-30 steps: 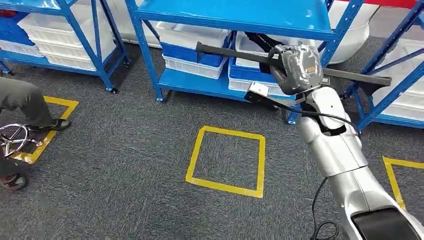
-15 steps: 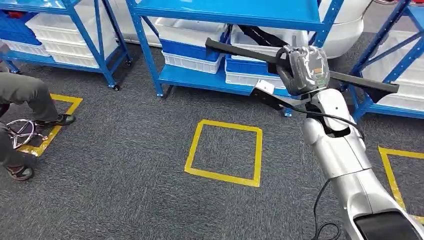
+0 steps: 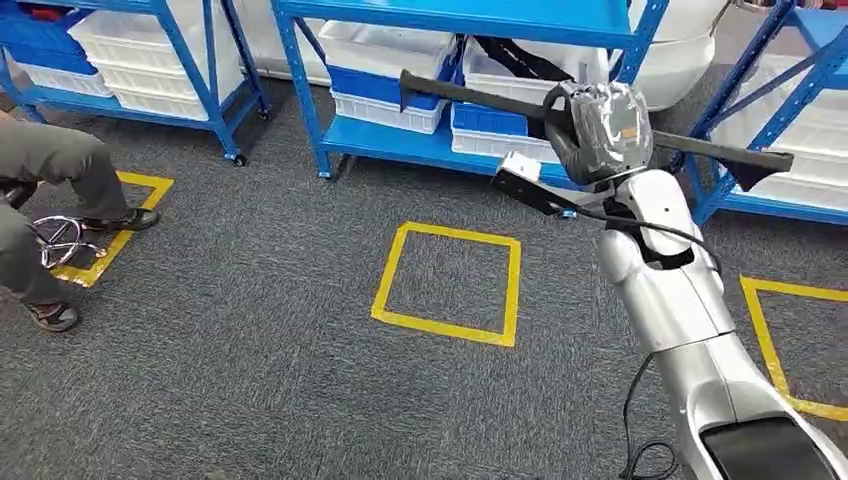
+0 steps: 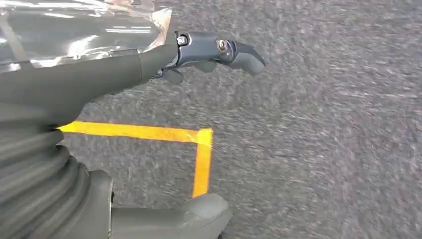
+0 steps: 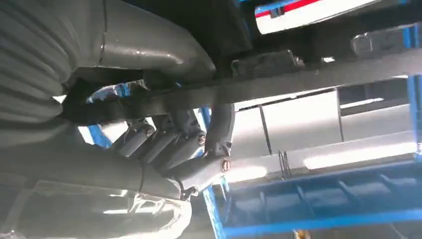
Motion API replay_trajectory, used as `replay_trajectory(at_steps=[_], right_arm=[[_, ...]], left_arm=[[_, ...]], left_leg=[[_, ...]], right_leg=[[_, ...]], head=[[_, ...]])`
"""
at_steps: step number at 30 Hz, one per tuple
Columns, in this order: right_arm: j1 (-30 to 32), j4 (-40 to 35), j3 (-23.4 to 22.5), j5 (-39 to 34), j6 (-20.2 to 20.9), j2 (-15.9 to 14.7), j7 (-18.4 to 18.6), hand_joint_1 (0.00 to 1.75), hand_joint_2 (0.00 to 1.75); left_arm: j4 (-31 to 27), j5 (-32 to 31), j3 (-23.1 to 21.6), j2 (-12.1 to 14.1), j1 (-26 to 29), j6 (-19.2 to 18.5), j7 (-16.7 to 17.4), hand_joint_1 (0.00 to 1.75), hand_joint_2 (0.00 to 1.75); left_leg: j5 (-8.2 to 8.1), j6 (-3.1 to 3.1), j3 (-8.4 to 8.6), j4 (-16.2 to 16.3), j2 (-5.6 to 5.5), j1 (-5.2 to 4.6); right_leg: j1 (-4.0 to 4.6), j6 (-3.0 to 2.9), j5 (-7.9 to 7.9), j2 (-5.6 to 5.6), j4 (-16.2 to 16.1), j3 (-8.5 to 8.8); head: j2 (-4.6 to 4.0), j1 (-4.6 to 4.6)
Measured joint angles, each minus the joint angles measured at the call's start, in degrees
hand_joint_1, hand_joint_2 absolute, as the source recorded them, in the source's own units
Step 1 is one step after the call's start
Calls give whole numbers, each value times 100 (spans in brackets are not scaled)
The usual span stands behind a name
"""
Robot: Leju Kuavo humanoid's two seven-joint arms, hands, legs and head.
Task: Take the parts from the cabinet and place them on the table.
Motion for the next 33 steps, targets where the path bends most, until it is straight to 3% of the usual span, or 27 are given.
replay_trajectory(at_steps=[1,2,3,4,5,6,7,8,9,10,12,13,14,15,16,18,19,20,22,23,25,26,28,29,30,31,33], right_arm=[[-4,0,-6,-2,2,-4,0,166,175],[-7,0,-22,-2,2,-9,0,166,175],[-5,2,-37,-4,2,-13,0,166,175],[-6,2,-44,-2,0,-20,0,166,175],[-6,2,-50,-2,2,-24,0,166,175],[-6,2,-63,-2,2,-26,0,166,175],[-6,2,-76,-2,2,-26,0,166,175],[-14,2,-90,-2,2,-26,0,166,175],[-24,-2,-103,-2,0,-26,0,166,175],[-25,-20,-114,-4,-2,-24,0,166,175],[-31,-15,-127,-9,0,-33,-2,166,175],[-16,-13,-127,-9,0,-33,-2,166,175],[-17,-2,-127,-9,2,-31,-2,166,175],[-14,0,-125,-7,6,-31,-2,166,175],[-20,-2,-127,-7,6,-31,-2,166,175],[-22,0,-127,-7,6,-31,0,166,175],[-19,0,-125,-7,6,-31,-2,166,175],[-18,0,-127,-7,6,-31,0,166,175],[-18,0,-127,-2,6,-35,-2,166,175],[-18,-2,-135,-4,7,-54,-2,166,175],[-27,-37,-166,-72,15,-102,13,166,175],[-33,-48,-201,-125,20,-133,31,166,175],[-45,-70,-273,-239,22,-166,61,166,175],[-39,-72,-314,-276,22,-201,70,166,175],[-38,-79,-352,-306,22,-240,77,166,175],[-42,-83,-391,-321,22,-275,94,166,175],[-19,-96,-446,-332,22,-304,133,166,175]], left_arm=[[0,11,2,2,3,0,-2,0,175],[0,13,2,-2,4,0,-2,0,175],[0,13,4,-11,6,0,-7,0,175],[0,11,4,-15,8,0,-20,0,175],[0,9,2,-20,10,-2,-22,0,175],[0,0,2,-28,14,-11,-22,0,175],[0,-9,4,-35,17,-24,-24,0,175],[0,-9,2,-35,15,-33,-24,0,175],[-4,-9,2,-22,18,-33,-26,0,175],[-4,-13,2,-26,18,-33,-31,0,175],[-4,-15,2,-26,25,-33,-37,0,175],[-2,-15,4,-20,45,-33,-37,0,175],[4,-15,11,-13,71,-33,-37,0,175],[4,-15,11,-15,80,-33,-35,0,175],[7,-15,11,-22,94,-37,-35,0,175],[7,-15,13,-20,92,-35,-37,0,175],[7,-15,13,-18,92,-35,-37,0,175],[7,-15,15,-20,93,-37,-35,0,175],[7,-22,13,-20,89,-44,-37,0,175],[2,-35,13,-20,83,-46,-37,0,175],[-20,-96,13,-7,74,-44,-83,0,175],[-22,-120,11,-4,58,-44,-94,0,175],[-20,-138,9,0,67,-44,-111,0,175],[-20,-142,9,-2,75,-50,-109,0,175],[-20,-146,9,-13,74,-52,-109,0,175],[-20,-155,9,-9,72,-63,-111,0,175],[-20,-157,11,-7,82,-68,-124,0,175]], left_leg=[[119,25,-134,3,10,8],[217,27,-251,6,12,9],[324,16,-386,11,14,9],[426,3,-515,18,18,14],[514,-15,-635,23,29,21],[617,-39,-772,33,40,31],[698,-70,-900,53,41,47],[784,-111,-1020,103,41,59],[839,-159,-1097,161,37,34],[902,-190,-1137,186,39,24],[1089,-213,-1163,108,34,20],[1175,-261,-1181,61,30,24],[1148,-286,-1224,68,25,61],[805,-319,-1265,198,3,58],[288,-350,-1352,588,-5,71],[-324,-398,-1516,1528,-5,80],[-394,-407,-1548,1907,-4,80],[-281,-405,-1488,2089,-4,81],[85,-369,-1067,1772,-5,83],[140,-330,-685,1336,-19,81],[-324,-243,199,212,-66,42],[-364,-239,229,126,-57,32],[-279,-155,153,105,-57,-19],[-163,-98,137,14,-43,15],[-89,-58,92,-1,4,14],[-26,22,21,3,27,19],[71,21,-109,9,62,2]], right_leg=[[-9,-69,-419,5,355,-118],[-22,-92,-742,4,764,-171],[-44,-65,-959,4,1245,-213],[-61,9,-946,4,1602,-205],[-70,112,-797,4,1772,-139],[-86,235,-544,3,1740,38],[-106,309,-393,3,1507,302],[-129,312,-422,1,1025,724],[-135,248,-790,3,339,1270],[-31,151,-1101,24,-288,1589],[-34,114,-1054,21,-240,1434],[-34,37,-1001,14,-217,1375],[-143,-48,-917,-6,-221,1347],[-123,-93,-843,-18,-214,1289],[-114,-172,-733,-22,-211,1203],[-92,-178,-557,-21,-198,1000],[-86,-174,-484,-20,-188,894],[-82,-161,-407,-19,-167,777],[-81,-130,-284,-13,-127,573],[-76,-114,-236,1,-124,490],[-46,-41,-140,-9,-112,420],[-44,5,-81,-27,-126,420],[-62,87,46,-40,-202,414],[-3,130,80,-34,-206,381],[-46,104,-59,-25,-89,265],[-40,45,-315,-12,247,129],[-45,13,-761,-6,1191,-208]], head=[[0,25],[0,29],[0,25],[0,27],[0,34],[0,29],[0,27],[0,27],[0,38],[0,33],[-2,34],[0,23],[0,29],[0,5],[0,5],[0,-2],[0,3],[0,-4],[0,-1],[0,-6],[0,5],[0,9],[0,1],[0,16],[0,2],[0,23],[0,34]])
